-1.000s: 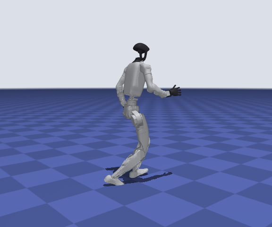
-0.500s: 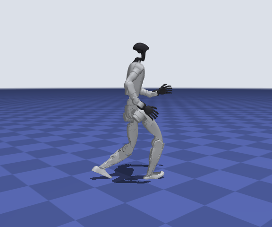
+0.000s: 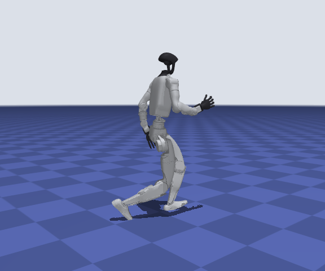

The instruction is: Run

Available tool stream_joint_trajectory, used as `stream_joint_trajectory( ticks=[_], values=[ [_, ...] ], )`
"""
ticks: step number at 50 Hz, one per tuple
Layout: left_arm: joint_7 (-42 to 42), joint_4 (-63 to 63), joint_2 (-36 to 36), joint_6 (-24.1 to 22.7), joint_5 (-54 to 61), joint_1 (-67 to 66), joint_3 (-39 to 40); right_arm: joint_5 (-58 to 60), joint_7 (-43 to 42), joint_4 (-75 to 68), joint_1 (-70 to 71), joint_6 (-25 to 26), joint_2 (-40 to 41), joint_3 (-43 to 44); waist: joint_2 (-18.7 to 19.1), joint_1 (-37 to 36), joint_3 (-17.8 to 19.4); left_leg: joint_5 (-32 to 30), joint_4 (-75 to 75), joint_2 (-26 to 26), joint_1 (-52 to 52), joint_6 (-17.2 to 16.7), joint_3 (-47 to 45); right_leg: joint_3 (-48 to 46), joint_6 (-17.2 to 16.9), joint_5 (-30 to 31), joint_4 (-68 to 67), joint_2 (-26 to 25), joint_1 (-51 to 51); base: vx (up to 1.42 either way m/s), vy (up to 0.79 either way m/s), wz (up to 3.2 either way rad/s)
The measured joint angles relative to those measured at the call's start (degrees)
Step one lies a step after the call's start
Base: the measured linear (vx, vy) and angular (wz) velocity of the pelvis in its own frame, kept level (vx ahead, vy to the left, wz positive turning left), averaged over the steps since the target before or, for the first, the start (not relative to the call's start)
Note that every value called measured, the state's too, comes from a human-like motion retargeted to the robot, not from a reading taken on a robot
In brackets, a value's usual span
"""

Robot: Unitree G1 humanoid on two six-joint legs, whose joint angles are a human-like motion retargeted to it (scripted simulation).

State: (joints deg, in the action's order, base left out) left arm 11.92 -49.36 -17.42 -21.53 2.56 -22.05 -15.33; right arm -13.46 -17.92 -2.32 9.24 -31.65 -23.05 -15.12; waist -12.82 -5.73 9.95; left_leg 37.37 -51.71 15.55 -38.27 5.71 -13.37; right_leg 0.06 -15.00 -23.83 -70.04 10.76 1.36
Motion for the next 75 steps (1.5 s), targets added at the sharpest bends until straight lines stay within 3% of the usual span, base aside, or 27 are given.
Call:
stream_joint_trajectory(
  ticks=[5, 9, 13, 15, 18, 23, 27, 30, 32, 35, 38, 41, 44, 50, 54, 59, 62, 65, 68, 70, 73, 75],
  values=[
    [3.63, -8.28, 0.21, 3.00, -3.06, 4.57, 0.37, 4.52, 0.31, -1.53, -5.18, 1.94, 2.88, -2.08, -1.15, 2.58, 0.62, 5.55, -20.58, 1.29, -1.22, 5.79, -0.52, -0.66, 0.82, 4.35, -19.31, 5.19, 2.18, -0.01, 0.07, -0.36],
    [11.40, -8.53, -0.21, 3.41, -3.78, 17.47, -0.75, 8.07, -0.13, -9.66, -10.52, 4.34, 5.02, -3.27, -1.18, 5.57, 1.05, 11.61, -21.47, 2.35, 5.14, 7.47, 1.03, -0.57, 7.72, -3.29, -29.99, 9.18, 12.91, -0.02, 0.05, -0.22],
    [17.14, 4.27, -1.17, 1.19, -2.67, 28.66, -2.10, 6.88, 2.23, -15.54, -19.02, 4.98, 3.73, -3.14, -0.06, 11.36, 1.39, 12.63, -12.72, 4.21, 18.00, 5.55, 5.58, -0.99, 12.25, -13.32, -29.26, 11.24, 24.43, -0.01, 0.00, 0.06],
    [18.48, 13.51, -2.30, -0.26, -1.85, 33.47, -2.28, 5.30, 3.70, -16.11, -23.48, 5.08, 2.03, -2.48, 2.03, 13.48, 1.94, 12.63, -8.65, 2.75, 25.36, 3.23, 8.05, -2.34, 13.39, -16.33, -24.45, 9.65, 29.18, 0.02, -0.01, -0.16],
    [18.85, 27.49, -4.37, -3.23, -0.65, 39.08, -2.20, 1.85, 5.99, -15.57, -29.46, 5.44, -0.62, -1.35, 7.64, 15.19, 2.57, 9.38, -4.56, -3.32, 34.62, -2.01, 10.60, -6.70, 13.76, -17.39, -11.78, 3.05, 33.46, 0.05, -0.04, -0.48],
    [17.16, 44.31, -6.60, -8.86, -1.45, 43.25, -3.82, -3.33, 10.42, -14.54, -36.60, 6.65, -2.23, 0.36, 15.90, 16.15, 1.05, -4.83, -5.17, -14.34, 41.28, -11.39, 11.87, -10.74, 10.70, -11.89, 13.93, -10.55, 35.65, 0.02, -0.07, -0.34],
    [15.10, 52.40, -6.87, -10.83, -2.02, 42.73, -5.78, -6.07, 11.87, -12.90, -38.82, 7.05, -1.20, 1.52, 19.11, 14.88, 0.54, -14.34, -15.47, -20.05, 41.10, -14.30, 11.33, -11.40, 10.82, -8.29, 19.29, -16.62, 35.68, -0.03, -0.05, -0.21],
    [14.27, 54.04, -5.35, -11.04, -1.80, 39.77, -7.64, -6.39, 10.47, -11.89, -38.22, 6.31, 0.25, 1.07, 19.51, 12.78, 1.12, -13.42, -26.06, -22.65, 41.04, -12.81, 10.06, -11.76, 13.63, -10.45, 10.04, -17.92, 36.06, -0.02, -0.04, -0.25],
    [13.57, 52.83, -4.86, -9.53, -0.87, 37.81, -8.37, -6.18, 7.94, -11.33, -35.12, 5.74, 0.85, 1.24, 18.70, 11.26, 1.89, -10.42, -32.50, -23.22, 39.60, -10.66, 9.75, -11.41, 16.70, -15.07, 3.86, -17.60, 34.67, 0.01, -0.06, -0.17],
    [12.94, 47.56, -3.59, -6.12, -0.56, 33.51, -8.68, -4.23, 3.27, -11.06, -27.78, 5.09, 1.88, 1.08, 17.13, 8.33, 3.69, -3.29, -41.70, -24.16, 35.51, -6.08, 8.71, -10.22, 21.13, -23.77, -4.80, -16.83, 31.66, -0.02, -0.06, -0.28],
    [11.31, 39.90, -2.10, -3.53, -0.85, 28.74, -7.10, -0.85, -1.77, -10.67, -16.33, 4.59, 2.42, 0.49, 16.51, 4.24, 4.44, 3.71, -46.31, -25.58, 25.85, -2.06, 7.24, -8.00, 22.74, -26.17, -4.53, -17.86, 28.53, -0.08, -0.03, -0.59],
    [8.76, 36.06, -2.10, -2.68, -0.43, 20.93, -4.82, 0.40, -3.11, -6.14, -8.27, 3.51, 1.74, 0.47, 15.33, 0.54, 3.54, 8.02, -44.08, -24.31, 15.20, 0.17, 6.20, -4.89, 21.45, -26.17, -0.71, -18.44, 23.32, -0.03, 0.00, -0.32],
    [6.31, 34.85, -3.77, -3.28, -0.06, 12.64, -2.46, 0.25, -2.58, 0.35, -3.41, 2.57, 0.75, 0.68, 11.00, -1.37, 2.91, 8.17, -35.21, -18.71, 8.00, 1.24, 3.43, -1.78, 17.12, -25.08, 1.87, -14.56, 16.02, 0.06, 0.02, 0.34],
    [3.65, 30.40, -6.06, -5.21, -1.55, 0.10, 1.67, -0.51, 0.94, 10.44, -0.62, 0.18, 0.48, 0.55, 2.82, -3.27, 0.40, 1.83, -7.26, -7.17, 2.21, -0.45, -1.36, 0.80, 4.98, -8.54, 5.04, -5.06, 5.09, 0.04, 0.05, 0.25],
    [3.85, 26.73, -4.54, -4.77, -2.01, -3.61, 2.75, 1.12, 2.92, 12.63, -1.58, -0.61, 1.45, 0.50, -0.47, -1.91, -0.41, -0.75, 0.81, -0.92, 1.55, 0.08, -1.95, 0.78, 1.12, -0.49, -2.62, 0.48, 2.91, 0.00, 0.03, 0.02],
    [8.37, 22.39, -2.23, -3.62, -5.03, -0.93, 3.17, 6.05, 3.50, 10.32, -6.69, 0.31, 4.35, 0.22, -2.03, 0.78, 0.69, 4.92, -14.46, 0.91, 1.07, 5.23, -2.24, -0.20, 4.01, -1.59, -20.40, 5.91, 4.94, -0.01, 0.04, -0.37],
    [13.98, 20.14, -1.54, -2.79, -8.29, 8.37, 2.66, 9.59, 2.79, 5.44, -10.28, 1.92, 5.98, 0.42, -2.20, 2.88, 1.63, 11.49, -19.46, 1.28, 3.72, 7.57, -1.29, 0.24, 8.49, -7.82, -29.06, 7.49, 11.90, -0.04, 0.04, -0.33],
    [18.59, 24.45, -1.36, -2.88, -9.80, 18.15, 1.68, 9.33, 3.50, 0.61, -16.22, 2.49, 5.86, 0.52, -3.38, 7.77, 1.24, 12.63, -15.34, 4.76, 9.43, 7.73, 0.85, 1.07, 12.05, -16.29, -32.04, 10.62, 21.45, -0.07, 0.02, 0.31],
    [21.22, 34.31, -2.36, -3.45, -9.67, 27.20, 2.26, 6.36, 5.70, -0.66, -22.45, 2.57, 3.72, 0.99, -2.15, 11.98, 1.22, 12.63, -8.48, 5.29, 19.59, 5.86, 4.00, 1.26, 14.00, -22.16, -27.45, 10.31, 29.75, -0.01, 0.00, 0.01],
    [21.85, 41.46, -3.34, -4.17, -9.09, 32.08, 3.06, 3.59, 7.64, 0.32, -26.52, 2.81, 1.73, 1.35, 0.64, 13.55, 1.50, 12.63, -5.68, 2.66, 26.92, 3.28, 5.76, -0.25, 14.85, -23.91, -21.24, 7.03, 33.38, 0.06, -0.02, -0.58],
    [21.06, 49.84, -4.65, -6.76, -7.47, 36.62, 3.44, -1.04, 10.51, 1.74, -31.40, 3.51, -0.80, 1.57, 8.37, 14.52, 1.46, 9.07, -5.84, -6.30, 35.45, -3.02, 7.74, -5.35, 15.20, -21.93, -6.27, -3.35, 35.40, 0.10, -0.04, -0.78],
    [19.87, 53.81, -5.03, -8.97, -6.85, 37.78, 2.62, -3.25, 12.27, 2.19, -33.93, 4.07, -1.77, 1.64, 12.48, 15.13, 0.37, 1.78, -5.96, -11.42, 38.67, -7.40, 8.61, -7.19, 13.91, -18.54, 5.80, -9.68, 35.95, 0.05, -0.06, -0.50]
  ],
)
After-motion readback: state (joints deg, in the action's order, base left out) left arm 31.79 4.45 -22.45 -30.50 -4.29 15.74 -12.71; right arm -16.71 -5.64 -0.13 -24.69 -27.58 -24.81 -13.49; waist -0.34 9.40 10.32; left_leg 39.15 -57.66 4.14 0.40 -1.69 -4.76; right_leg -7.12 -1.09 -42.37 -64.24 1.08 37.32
